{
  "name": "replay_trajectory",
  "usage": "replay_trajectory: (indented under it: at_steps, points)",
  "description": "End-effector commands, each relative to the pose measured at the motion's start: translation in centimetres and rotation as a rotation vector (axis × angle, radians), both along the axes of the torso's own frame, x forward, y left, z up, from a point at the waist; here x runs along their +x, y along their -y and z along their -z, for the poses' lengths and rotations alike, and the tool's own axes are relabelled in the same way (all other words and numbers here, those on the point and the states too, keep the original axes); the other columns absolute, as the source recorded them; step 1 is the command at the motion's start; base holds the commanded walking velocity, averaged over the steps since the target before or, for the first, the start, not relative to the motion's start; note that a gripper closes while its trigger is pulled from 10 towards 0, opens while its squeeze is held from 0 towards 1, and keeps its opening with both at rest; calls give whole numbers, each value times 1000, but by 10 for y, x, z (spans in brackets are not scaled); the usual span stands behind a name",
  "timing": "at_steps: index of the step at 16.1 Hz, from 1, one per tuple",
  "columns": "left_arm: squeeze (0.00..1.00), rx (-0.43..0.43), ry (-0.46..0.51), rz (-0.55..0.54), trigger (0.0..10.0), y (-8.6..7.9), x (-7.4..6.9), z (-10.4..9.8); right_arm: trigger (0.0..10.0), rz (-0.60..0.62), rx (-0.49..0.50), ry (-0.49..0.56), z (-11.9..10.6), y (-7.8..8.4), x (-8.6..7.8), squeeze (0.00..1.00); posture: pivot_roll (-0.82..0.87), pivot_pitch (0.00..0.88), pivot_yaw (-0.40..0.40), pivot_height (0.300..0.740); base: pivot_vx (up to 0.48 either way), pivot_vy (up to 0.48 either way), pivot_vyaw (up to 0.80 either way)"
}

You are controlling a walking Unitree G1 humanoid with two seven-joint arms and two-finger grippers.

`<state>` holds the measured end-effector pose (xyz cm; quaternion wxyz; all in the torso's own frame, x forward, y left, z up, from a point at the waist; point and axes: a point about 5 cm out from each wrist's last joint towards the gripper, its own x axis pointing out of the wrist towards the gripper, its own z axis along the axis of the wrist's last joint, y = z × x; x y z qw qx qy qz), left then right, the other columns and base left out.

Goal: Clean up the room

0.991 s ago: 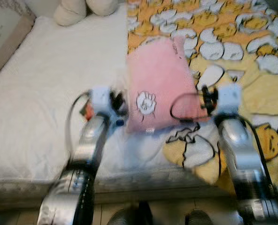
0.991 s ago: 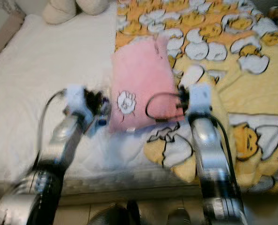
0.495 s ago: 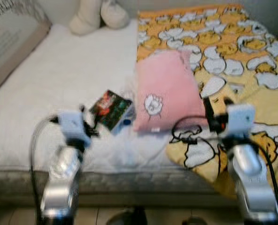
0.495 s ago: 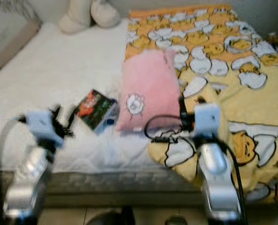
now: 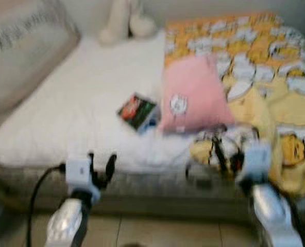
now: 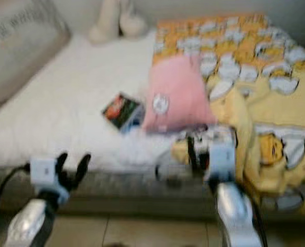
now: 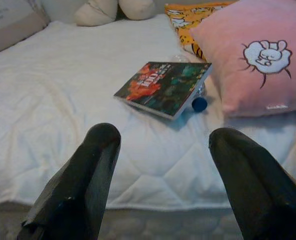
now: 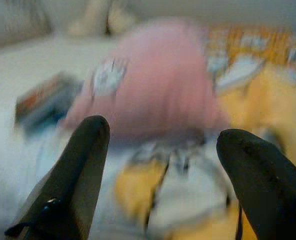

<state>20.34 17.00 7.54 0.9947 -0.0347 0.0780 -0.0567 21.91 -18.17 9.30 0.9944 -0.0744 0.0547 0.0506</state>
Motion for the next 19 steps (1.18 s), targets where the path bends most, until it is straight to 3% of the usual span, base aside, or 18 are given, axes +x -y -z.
replay_trajectory:
  at_steps: [1, 2, 5, 9, 13, 14, 17, 19]
  points:
    - [1000, 2, 49, 10, 10000, -2, 6, -11, 10000, -19, -35, 48, -13, -5, 6, 1000, -206, 0, 149, 740, 0, 0, 0]
    - [0, -12, 78, 24, 10000, 2, 11, -15, 10000, -13, -50, 67, -17, -5, 13, 0, -208, 0, 149, 740, 0, 0, 0]
    - [0, 5, 84, 62, 10000, 8, 20, -15, 10000, -13, -55, 97, -23, -7, 20, 0, -216, 0, 161, 740, 0, -305, 0]
    - [0, -40, 90, 62, 10000, 7, 29, -14, 10000, -9, -70, 130, -29, -6, 34, 0, -226, 0, 167, 740, 0, -437, 0]
    - [0, -30, 81, -46, 10000, 3, 42, -14, 10000, -42, -92, 144, -31, -9, 46, 0, -221, 0, 166, 740, 0, -217, 0]
    - [0, -63, 84, -54, 10000, 3, 44, -15, 10000, -47, -81, 157, -35, -10, 51, 0, -219, 0, 163, 740, 0, 0, 538]
    - [0, -106, 60, -114, 10000, -2, 44, -9, 10000, -57, -83, 115, -28, -11, 54, 0, -215, 0, 154, 740, 0, 0, 323]
    - [0, -109, 23, -125, 10000, -5, 33, 2, 10000, -76, -68, 75, -20, -9, 51, 0, -205, 0, 120, 740, 0, 0, 0]
